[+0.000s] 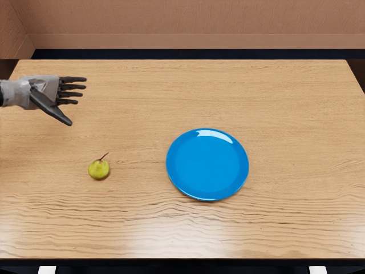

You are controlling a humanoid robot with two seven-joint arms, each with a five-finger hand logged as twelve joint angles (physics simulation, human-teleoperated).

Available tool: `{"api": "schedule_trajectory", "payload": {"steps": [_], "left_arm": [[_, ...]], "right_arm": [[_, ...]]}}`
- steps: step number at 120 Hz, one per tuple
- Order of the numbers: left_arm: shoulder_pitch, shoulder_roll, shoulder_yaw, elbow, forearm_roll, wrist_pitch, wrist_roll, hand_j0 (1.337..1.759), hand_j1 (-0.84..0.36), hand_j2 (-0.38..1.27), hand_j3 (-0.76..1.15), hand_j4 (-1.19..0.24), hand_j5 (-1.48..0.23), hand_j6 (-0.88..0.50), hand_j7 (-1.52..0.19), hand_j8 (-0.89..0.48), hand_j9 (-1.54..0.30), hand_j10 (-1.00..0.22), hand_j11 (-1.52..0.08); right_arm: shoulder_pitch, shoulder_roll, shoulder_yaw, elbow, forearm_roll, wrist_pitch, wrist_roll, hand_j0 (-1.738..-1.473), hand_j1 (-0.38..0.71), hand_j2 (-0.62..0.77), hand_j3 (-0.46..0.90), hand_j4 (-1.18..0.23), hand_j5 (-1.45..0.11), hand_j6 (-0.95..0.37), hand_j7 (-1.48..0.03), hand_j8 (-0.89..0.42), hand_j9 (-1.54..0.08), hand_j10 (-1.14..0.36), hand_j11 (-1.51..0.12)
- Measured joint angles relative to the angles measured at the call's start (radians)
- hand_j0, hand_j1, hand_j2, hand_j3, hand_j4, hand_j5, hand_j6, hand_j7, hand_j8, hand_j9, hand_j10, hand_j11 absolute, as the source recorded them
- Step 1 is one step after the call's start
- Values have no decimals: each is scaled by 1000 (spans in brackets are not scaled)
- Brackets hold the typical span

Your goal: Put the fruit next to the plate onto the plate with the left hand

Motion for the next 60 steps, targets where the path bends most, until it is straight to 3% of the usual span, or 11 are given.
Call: {"api": "schedule_trajectory", "payload": {"steps": [40, 60], "left_arm": [[-28, 17, -1, -114, 75, 0, 2, 1658, 349, 1, 0, -1, 0, -1, 0, -1, 0, -1, 0], [-48, 63, -1, -198, 152, 0, 72, 1658, 349, 0, 0, -2, 0, -2, 0, -2, 0, -1, 0]], "right_arm": [[-3, 0, 0, -2, 0, 0, -2, -1658, -320, -5, 0, -24, -31, -24, -31, -24, -31, -24, -31], [-3, 0, 0, -2, 0, 0, -3, -1658, -320, -5, 0, -24, -31, -24, -31, -24, -31, -24, -31]]}}
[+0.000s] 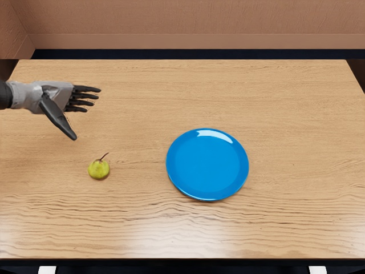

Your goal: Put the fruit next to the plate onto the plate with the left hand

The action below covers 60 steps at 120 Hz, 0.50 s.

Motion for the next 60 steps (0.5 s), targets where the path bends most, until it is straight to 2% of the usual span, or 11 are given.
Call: {"api": "schedule_trajectory", "payload": {"steps": [14, 27, 45, 53, 60], "left_arm": [[-5, 60, 0, -109, 57, 0, 61, 1658, 349, 1, 0, -2, 0, -2, 0, -2, 0, -1, 0], [-46, 120, 13, -178, 85, 0, 90, 1658, 349, 0, 0, -3, 0, -3, 0, -3, 0, -2, 0], [-233, 201, 150, -299, 99, 0, 102, 1658, 349, 0, 0, -3, 0, -4, 0, -4, 0, -3, 0], [-369, 209, 270, -360, 100, 19, 103, 1658, 349, 0, 0, -4, 0, -4, 0, -4, 0, -3, 0], [-444, 212, 379, -409, 101, 71, 104, 1658, 349, 0, 0, -3, 0, -4, 0, -4, 0, -3, 0]], "right_arm": [[0, 0, 0, 0, 0, 0, 0, -1658, -320, -5, 0, -24, -31, -24, -31, -24, -31, -24, -31], [0, 0, 0, 0, 0, 0, 0, -1658, -320, -5, 0, -24, -31, -24, -31, -24, -31, -24, -31], [0, 0, 0, 0, 0, 0, 0, -1658, -320, -5, 0, -24, -31, -24, -31, -24, -31, -24, -31], [0, 0, 0, 0, 0, 0, 0, -1658, -320, -5, 0, -24, -31, -24, -31, -24, -31, -24, -31], [0, 0, 0, 0, 0, 0, 0, -1658, -320, -5, 0, -24, -31, -24, -31, -24, -31, -24, -31]]}}
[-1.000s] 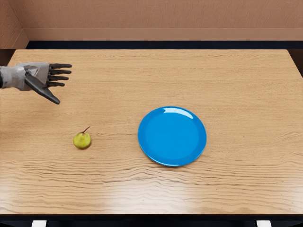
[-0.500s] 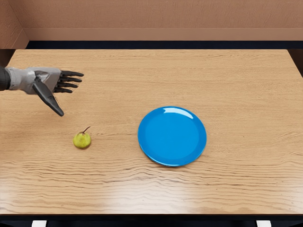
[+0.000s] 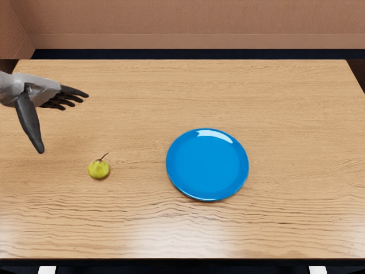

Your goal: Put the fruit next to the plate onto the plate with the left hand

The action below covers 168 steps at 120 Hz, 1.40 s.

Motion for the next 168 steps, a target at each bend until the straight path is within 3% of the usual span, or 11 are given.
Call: {"api": "schedule_trajectory", "payload": {"steps": [13, 32, 43, 59, 83, 110, 168], "left_arm": [[-103, -7, 161, -66, 1, 87, 6, 1658, 349, 0, 0, -4, 0, -5, 0, -4, 0, -3, 0], [-233, -48, 342, -144, -7, 200, 81, 1658, 349, 0, 0, -4, -1, -5, 0, -5, 0, -4, 0], [-281, -94, 414, -164, -13, 240, 114, 1658, 349, 0, 0, -4, -1, -5, 0, -5, 0, -3, 0], [-399, -183, 538, -175, -92, 275, 131, 1658, 349, 0, 0, -3, 0, -4, 0, -3, 0, -2, 0], [-447, -253, 633, -219, -140, 428, 221, 1658, 349, 0, 0, -2, 0, -3, 0, -2, 0, -2, 0], [-454, -342, 682, -273, -143, 627, 275, 1658, 349, 0, 0, -1, 0, -2, 0, -2, 0, -1, 0], [-423, -547, 709, -290, -141, 788, 294, 1658, 349, 0, 0, -1, 0, -1, 0, -1, 0, -1, 0]], "right_arm": [[0, 0, 0, 0, 0, 0, 0, -1658, -320, -5, 0, -24, -31, -24, -31, -24, -31, -24, -31], [0, 0, 0, 0, 0, 0, 0, -1658, -320, -5, 0, -24, -31, -24, -31, -24, -31, -24, -31], [0, 0, 0, 0, 0, 0, 0, -1658, -320, -5, 0, -24, -31, -24, -31, -24, -31, -24, -31], [0, 0, 0, 0, 0, 0, 0, -1658, -320, -5, 0, -24, -31, -24, -31, -24, -31, -24, -31], [0, 0, 0, 0, 0, 0, 0, -1658, -320, -5, 0, -24, -31, -24, -31, -24, -31, -24, -31], [0, 0, 0, 0, 0, 0, 0, -1658, -320, -5, 0, -24, -31, -24, -31, -24, -31, -24, -31], [0, 0, 0, 0, 0, 0, 0, -1658, -320, -5, 0, -24, -31, -24, -31, -24, -31, -24, -31]]}}
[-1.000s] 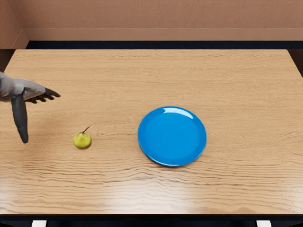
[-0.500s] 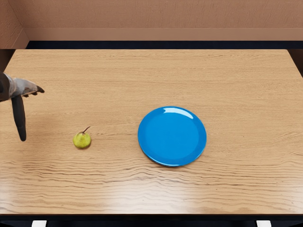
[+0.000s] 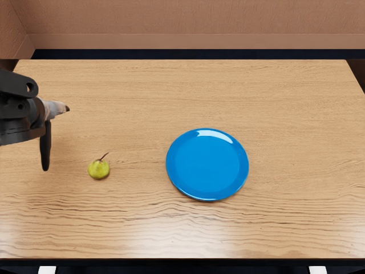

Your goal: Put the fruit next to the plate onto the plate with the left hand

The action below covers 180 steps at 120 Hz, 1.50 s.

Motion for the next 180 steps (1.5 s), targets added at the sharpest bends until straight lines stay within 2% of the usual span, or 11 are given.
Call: {"api": "schedule_trajectory", "payload": {"steps": [21, 60, 86, 180], "left_arm": [[1, -56, -3, 0, -2, 28, 0, 1658, 349, 0, 0, -1, 0, -1, 0, -1, 0, 0, 0], [48, -144, -23, -1, -10, 39, 0, 1658, 349, 0, 0, -1, 0, -1, 0, -1, 0, 0, 0], [72, -214, -27, -1, -10, 133, 0, 1658, 349, 0, 0, -1, 0, -1, 0, -1, 0, 0, 0], [150, -338, -46, -1, 40, 321, 0, 1658, 349, 0, 0, 0, 0, -1, 0, -1, 0, 0, 0]], "right_arm": [[0, 0, 0, 0, 0, 0, 0, -1658, -320, -5, 0, -24, -31, -24, -31, -24, -31, -24, -31], [0, 0, 0, 0, 0, 0, 0, -1658, -320, -5, 0, -24, -31, -24, -31, -24, -31, -24, -31], [0, 0, 0, 0, 0, 0, 0, -1658, -320, -5, 0, -24, -31, -24, -31, -24, -31, -24, -31], [0, 0, 0, 0, 0, 0, 0, -1658, -320, -5, 0, -24, -31, -24, -31, -24, -31, -24, -31]]}}
